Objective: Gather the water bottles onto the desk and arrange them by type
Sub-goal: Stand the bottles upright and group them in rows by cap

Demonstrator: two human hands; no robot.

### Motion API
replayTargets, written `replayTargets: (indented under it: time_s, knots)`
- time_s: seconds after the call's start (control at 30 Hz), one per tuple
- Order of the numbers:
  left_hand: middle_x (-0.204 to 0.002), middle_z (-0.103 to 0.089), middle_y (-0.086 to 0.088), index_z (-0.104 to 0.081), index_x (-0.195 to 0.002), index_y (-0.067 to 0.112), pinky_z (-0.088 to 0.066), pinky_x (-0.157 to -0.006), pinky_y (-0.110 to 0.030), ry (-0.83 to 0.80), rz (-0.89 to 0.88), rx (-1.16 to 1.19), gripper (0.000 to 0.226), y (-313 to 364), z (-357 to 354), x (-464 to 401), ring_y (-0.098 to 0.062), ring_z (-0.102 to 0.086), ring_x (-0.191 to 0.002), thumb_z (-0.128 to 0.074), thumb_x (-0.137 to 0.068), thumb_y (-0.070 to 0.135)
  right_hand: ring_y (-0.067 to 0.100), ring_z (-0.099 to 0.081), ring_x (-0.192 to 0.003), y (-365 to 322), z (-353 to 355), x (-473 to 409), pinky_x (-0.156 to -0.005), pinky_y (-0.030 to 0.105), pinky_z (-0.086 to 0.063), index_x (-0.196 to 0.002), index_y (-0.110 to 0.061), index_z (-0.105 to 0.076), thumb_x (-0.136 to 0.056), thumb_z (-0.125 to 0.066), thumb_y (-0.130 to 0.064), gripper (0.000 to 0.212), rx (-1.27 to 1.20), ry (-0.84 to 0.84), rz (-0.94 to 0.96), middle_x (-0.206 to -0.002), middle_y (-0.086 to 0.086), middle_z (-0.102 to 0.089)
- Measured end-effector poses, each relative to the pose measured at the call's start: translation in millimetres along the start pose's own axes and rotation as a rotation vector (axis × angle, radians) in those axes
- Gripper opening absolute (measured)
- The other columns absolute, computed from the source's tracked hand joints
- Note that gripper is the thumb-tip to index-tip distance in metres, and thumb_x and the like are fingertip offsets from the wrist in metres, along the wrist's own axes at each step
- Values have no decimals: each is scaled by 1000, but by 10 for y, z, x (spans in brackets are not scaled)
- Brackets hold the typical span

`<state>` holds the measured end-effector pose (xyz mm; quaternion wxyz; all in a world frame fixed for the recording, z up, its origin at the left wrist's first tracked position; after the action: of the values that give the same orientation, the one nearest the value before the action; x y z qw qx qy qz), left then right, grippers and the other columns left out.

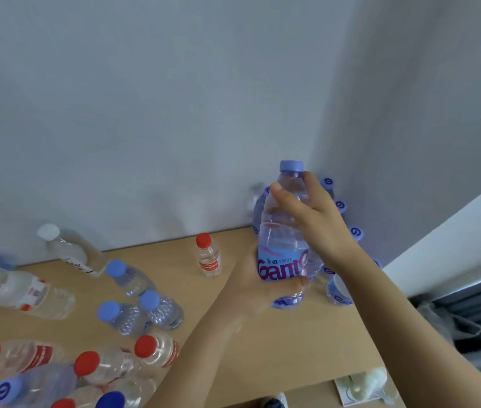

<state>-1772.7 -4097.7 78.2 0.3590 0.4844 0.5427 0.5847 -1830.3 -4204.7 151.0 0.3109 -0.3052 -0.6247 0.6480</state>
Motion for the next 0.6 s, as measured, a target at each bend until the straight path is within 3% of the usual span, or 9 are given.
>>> replayTargets:
  time_s: [0.07, 0.17, 0.3, 0.37, 0.47, 0.6]
  knots:
    - [-84, -73, 2, -64, -110, 8, -51, -62, -18, -43, 12, -18, 40, -169, -182, -102, -12, -70, -74, -82, -76, 1, 19, -73, -89, 140, 170, 49, -76, 31, -60, -110, -8, -57, -95, -64, -27, 25, 16, -40, -2, -101, 4, -69]
    - [-80, -67, -5, -57, -110, 0, -48, -58, -24, -113, 54, -23, 41, -464, -415, -229, -16, -64, -66, -80, -77, -4, 19, -72, -93, 376, 384, 135, -85, 38, -59, -110, -12, -58, -93, -65, -31, 26, 104, -74, -19, -97, 1, -72]
    - [-98, -74, 11, -57, -120, 26, -55, -69, -21, -143, 89, -28, 63, -830, -569, -301, -8, -71, -91, -84, -69, -1, 0, -67, -95, 666, 597, 259, -78, 14, -51, -113, -22, -57, -90, -66, -34, 27, 132, -85, -52, -97, -14, -71]
    - [-102, -73, 15, -56, -117, 35, -56, -68, -21, -151, 126, -32, 66, -1025, -613, -313, -5, -71, -93, -85, -68, 2, 0, -66, -102, 834, 676, 312, -81, 13, -50, -118, -24, -57, -93, -66, -28, 27, 150, -102, -86, -105, -14, -70]
    - [-101, -74, 11, -59, -114, 33, -60, -67, -28, -121, 168, -57, 64, -1318, -661, -363, -8, -72, -92, -86, -65, 2, -6, -62, -106, 1067, 785, 415, -82, 6, -46, -119, -33, -58, -91, -69, -29, 30, 197, -102, -137, -110, -22, -68]
    - [-115, -71, 7, -58, -123, 23, -52, -86, -20, -7, 154, -124, 74, -1647, -691, -431, -3, -66, -108, -89, -58, 8, -8, -61, -99, 1342, 873, 546, -80, 6, -44, -111, -35, -59, -87, -74, -23, 31, 289, -113, -208, -102, -21, -69]
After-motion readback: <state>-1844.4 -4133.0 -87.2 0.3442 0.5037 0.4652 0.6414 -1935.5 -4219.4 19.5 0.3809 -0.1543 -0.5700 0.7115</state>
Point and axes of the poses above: each hand's wrist, its own x-axis away from the middle knuckle, its own z-axis out of the back of the hand, y = z × x, the point moved 6 cm from there along -x, towards the middle knuckle
